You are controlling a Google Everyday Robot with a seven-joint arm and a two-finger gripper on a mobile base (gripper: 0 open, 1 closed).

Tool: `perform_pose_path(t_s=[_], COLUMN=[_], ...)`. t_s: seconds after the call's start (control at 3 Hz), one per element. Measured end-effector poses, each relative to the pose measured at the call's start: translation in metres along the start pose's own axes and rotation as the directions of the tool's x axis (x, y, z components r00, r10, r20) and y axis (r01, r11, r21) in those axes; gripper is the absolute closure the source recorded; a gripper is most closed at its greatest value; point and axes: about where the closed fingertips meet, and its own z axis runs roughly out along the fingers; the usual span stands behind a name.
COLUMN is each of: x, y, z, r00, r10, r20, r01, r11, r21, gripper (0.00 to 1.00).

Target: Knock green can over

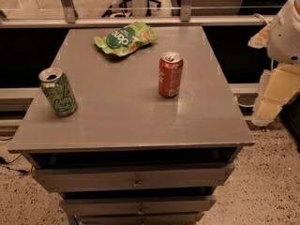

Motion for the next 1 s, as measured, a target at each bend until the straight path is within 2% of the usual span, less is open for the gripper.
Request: perform_pose_path(t_s=[0.33,0.67,1.0], x=[0.000,-0.044,-0.120], y=[0.000,0.003,-0.001], z=[0.000,0.029,0.053], r00=[1.000,0.988,0.937], r10=[0.000,0.000,-0.034], r20=[0.000,0.154,0.347], r01=[0.000,0.007,0.062], r11=[1.0000,0.9992,0.9957], r21=[0.000,-0.040,-0.069], gripper=[0.00,0.00,0.00])
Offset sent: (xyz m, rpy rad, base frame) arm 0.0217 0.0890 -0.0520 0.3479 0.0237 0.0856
